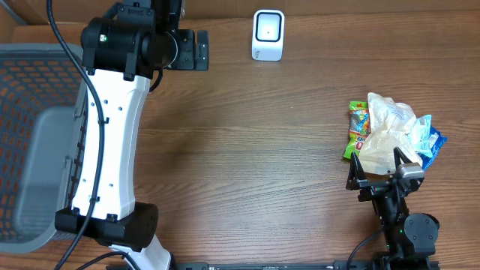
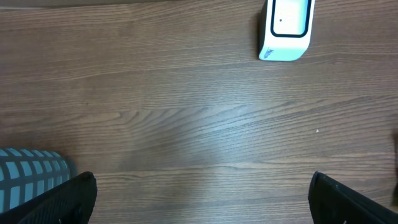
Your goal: Scan the item barcode
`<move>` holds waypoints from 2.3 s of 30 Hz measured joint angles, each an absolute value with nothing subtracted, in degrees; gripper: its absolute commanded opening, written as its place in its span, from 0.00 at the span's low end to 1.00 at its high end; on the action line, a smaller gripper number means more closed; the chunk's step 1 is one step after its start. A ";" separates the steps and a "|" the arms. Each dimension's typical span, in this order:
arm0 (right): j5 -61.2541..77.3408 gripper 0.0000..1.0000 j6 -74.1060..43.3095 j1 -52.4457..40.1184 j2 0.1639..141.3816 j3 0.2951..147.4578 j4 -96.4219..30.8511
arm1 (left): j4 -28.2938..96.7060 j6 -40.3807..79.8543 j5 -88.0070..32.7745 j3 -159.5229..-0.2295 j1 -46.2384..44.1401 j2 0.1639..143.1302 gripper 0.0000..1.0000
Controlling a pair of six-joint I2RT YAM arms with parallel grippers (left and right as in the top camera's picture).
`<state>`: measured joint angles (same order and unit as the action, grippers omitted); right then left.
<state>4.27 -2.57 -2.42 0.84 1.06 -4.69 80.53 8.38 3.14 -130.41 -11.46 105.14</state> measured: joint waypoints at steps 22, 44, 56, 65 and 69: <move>4.23 1.00 -2.57 -2.42 0.84 1.06 -4.71 | 80.64 8.38 3.14 -130.41 -11.46 105.14 1.00; 4.27 1.00 -2.55 -2.52 0.73 1.06 -4.73 | 10.72 -0.27 2.79 -46.74 -3.86 49.10 1.00; 4.25 1.00 -2.57 -2.63 0.73 1.06 -4.71 | 3.75 -1.69 1.06 -18.55 -0.69 20.78 1.00; 4.25 1.00 -2.55 -2.66 0.73 1.06 -4.71 | 3.22 -4.80 -0.69 -7.46 -0.69 6.57 1.00; 4.27 1.00 -2.55 -2.66 0.73 1.06 -4.71 | 3.03 -5.50 -1.13 -4.86 -0.69 3.79 1.00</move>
